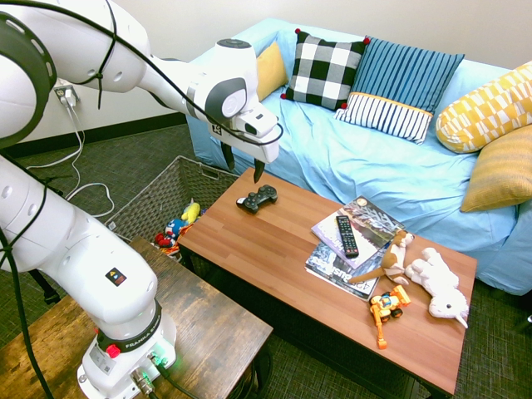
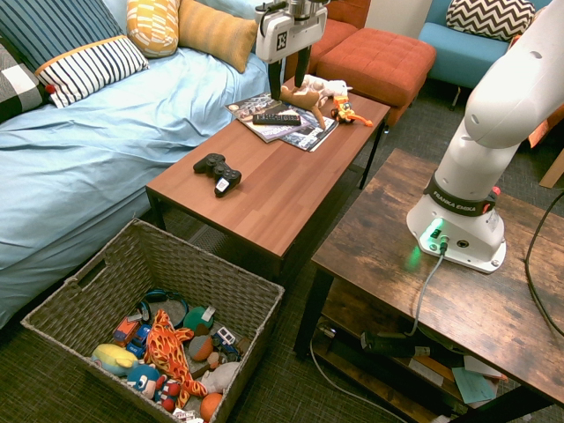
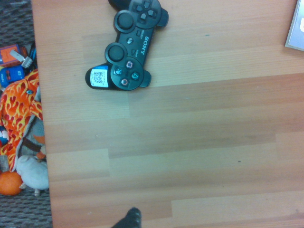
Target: Put the gamepad in the basket
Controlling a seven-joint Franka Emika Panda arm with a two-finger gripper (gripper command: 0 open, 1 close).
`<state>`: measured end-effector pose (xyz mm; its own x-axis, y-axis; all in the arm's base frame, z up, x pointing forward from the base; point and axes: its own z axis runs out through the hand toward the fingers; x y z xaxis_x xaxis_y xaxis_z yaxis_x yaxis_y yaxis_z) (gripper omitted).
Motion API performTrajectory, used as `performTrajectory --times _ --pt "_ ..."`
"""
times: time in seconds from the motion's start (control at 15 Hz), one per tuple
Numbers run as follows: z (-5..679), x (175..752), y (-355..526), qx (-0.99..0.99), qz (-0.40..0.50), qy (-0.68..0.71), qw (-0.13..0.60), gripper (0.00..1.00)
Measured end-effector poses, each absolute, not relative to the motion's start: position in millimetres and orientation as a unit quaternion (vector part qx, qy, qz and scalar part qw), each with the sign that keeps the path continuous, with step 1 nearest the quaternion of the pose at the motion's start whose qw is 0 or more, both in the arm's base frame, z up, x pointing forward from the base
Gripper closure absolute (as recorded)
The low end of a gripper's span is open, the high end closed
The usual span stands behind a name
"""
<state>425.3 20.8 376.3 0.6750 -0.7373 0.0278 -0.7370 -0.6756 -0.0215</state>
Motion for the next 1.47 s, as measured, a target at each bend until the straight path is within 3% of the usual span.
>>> performTrajectory --times 0.4,1.47 --pt "368 452 28 -0.907 -0.023 0.421 0.009 0.0" --pt "189 569 82 -0.826 -0.025 0.563 0.004 0.0"
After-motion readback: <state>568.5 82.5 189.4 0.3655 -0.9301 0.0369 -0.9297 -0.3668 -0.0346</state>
